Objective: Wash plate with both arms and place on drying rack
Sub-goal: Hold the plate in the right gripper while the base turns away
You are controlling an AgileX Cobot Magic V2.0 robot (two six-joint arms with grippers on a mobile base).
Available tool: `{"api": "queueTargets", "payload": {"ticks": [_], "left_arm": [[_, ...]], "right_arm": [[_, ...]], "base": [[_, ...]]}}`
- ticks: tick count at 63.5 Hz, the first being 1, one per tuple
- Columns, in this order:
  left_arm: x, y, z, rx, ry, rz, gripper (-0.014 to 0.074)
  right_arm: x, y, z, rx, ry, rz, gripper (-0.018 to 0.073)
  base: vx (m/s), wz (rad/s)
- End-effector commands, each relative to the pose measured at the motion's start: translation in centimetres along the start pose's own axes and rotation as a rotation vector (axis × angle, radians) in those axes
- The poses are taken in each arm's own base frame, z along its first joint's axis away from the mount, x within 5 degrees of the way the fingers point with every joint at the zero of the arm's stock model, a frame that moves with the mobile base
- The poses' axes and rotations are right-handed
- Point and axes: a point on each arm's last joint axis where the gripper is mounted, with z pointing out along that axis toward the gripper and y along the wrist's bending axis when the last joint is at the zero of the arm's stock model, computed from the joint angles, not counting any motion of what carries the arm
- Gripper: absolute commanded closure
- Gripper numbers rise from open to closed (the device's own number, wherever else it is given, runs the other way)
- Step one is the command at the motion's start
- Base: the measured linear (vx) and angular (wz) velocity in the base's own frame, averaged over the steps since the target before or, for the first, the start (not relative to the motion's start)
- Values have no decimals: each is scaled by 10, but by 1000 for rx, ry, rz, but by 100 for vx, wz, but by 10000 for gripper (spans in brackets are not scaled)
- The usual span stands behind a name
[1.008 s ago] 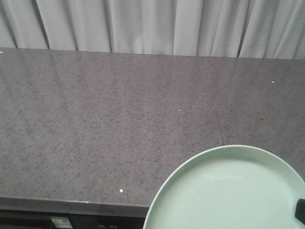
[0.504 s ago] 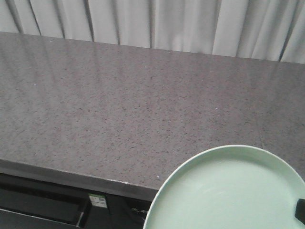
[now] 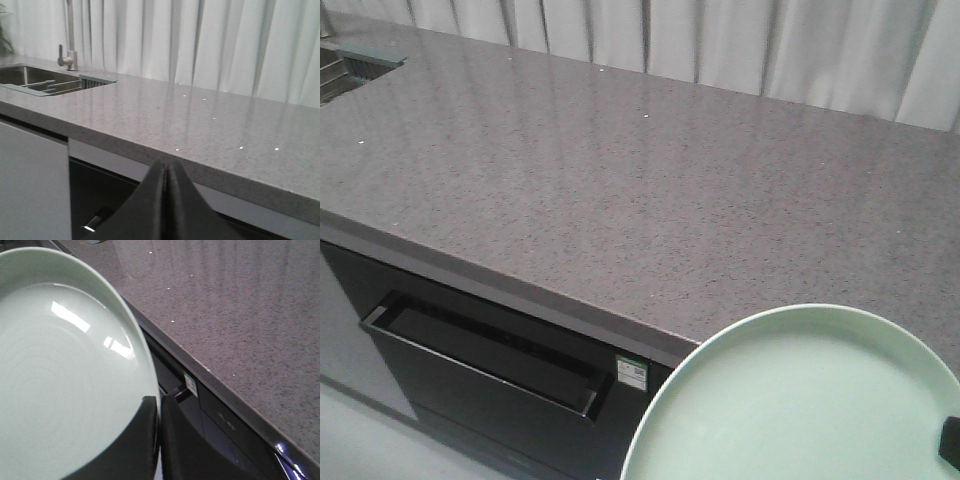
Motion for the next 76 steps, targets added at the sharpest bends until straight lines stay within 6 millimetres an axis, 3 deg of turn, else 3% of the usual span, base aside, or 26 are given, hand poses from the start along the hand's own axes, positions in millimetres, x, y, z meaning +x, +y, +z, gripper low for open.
{"api": "queueTargets", "payload": {"ticks": [1, 76], "left_arm": [[-16, -1, -3, 6, -115, -15, 603], [-16, -1, -3, 6, -115, -15, 603]], "right_arm": [[-12, 1, -2, 2, -82, 9, 561], [-12, 1, -2, 2, -83, 9, 561]], "base": [[-12, 45], [-13, 57]]}}
